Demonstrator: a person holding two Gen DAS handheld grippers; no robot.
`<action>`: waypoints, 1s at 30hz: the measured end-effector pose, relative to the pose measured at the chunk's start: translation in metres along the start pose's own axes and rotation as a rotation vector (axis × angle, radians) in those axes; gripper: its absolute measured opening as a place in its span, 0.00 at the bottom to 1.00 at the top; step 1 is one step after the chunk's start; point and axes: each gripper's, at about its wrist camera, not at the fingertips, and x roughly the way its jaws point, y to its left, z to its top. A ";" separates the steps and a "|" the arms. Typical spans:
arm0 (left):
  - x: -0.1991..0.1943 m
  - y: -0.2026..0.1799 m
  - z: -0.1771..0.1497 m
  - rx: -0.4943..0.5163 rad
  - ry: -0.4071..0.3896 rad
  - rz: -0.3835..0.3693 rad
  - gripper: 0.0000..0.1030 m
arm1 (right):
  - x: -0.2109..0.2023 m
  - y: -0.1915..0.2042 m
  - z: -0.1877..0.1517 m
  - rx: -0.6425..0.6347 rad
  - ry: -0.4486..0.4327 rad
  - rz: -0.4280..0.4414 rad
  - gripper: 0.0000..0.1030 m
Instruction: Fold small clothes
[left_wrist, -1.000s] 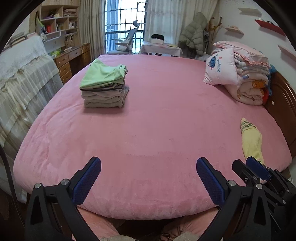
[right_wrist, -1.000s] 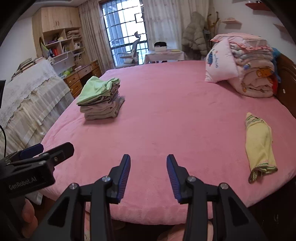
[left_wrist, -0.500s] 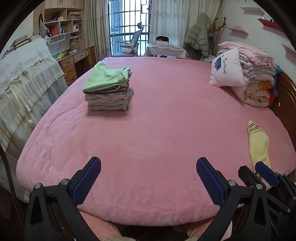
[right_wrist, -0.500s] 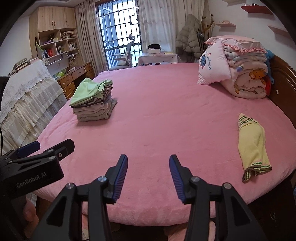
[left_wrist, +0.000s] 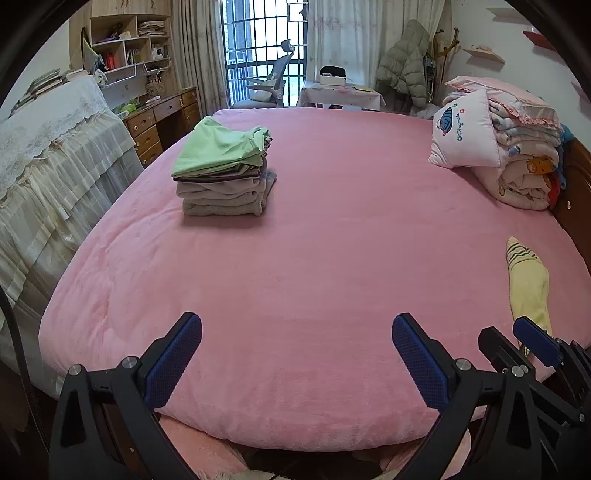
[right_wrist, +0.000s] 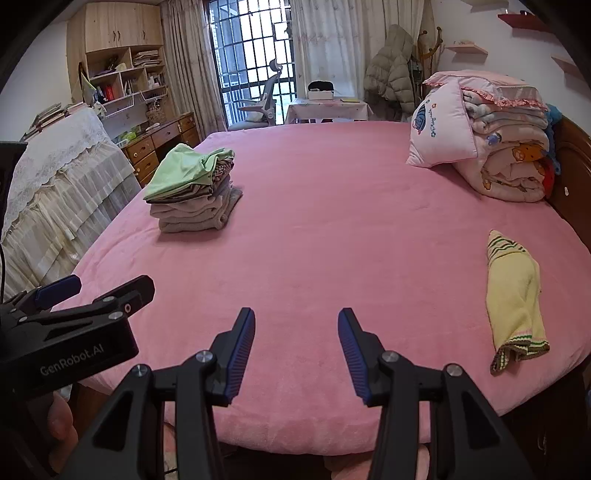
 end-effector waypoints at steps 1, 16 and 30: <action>0.000 0.000 0.000 0.004 -0.002 -0.003 0.99 | 0.000 0.001 0.000 0.002 -0.002 0.000 0.46; -0.005 0.001 -0.001 0.032 -0.032 -0.044 0.99 | -0.001 -0.001 -0.003 0.006 -0.012 -0.009 0.46; -0.004 0.002 -0.003 0.029 -0.035 -0.055 0.99 | -0.002 0.002 -0.004 0.004 -0.013 -0.013 0.46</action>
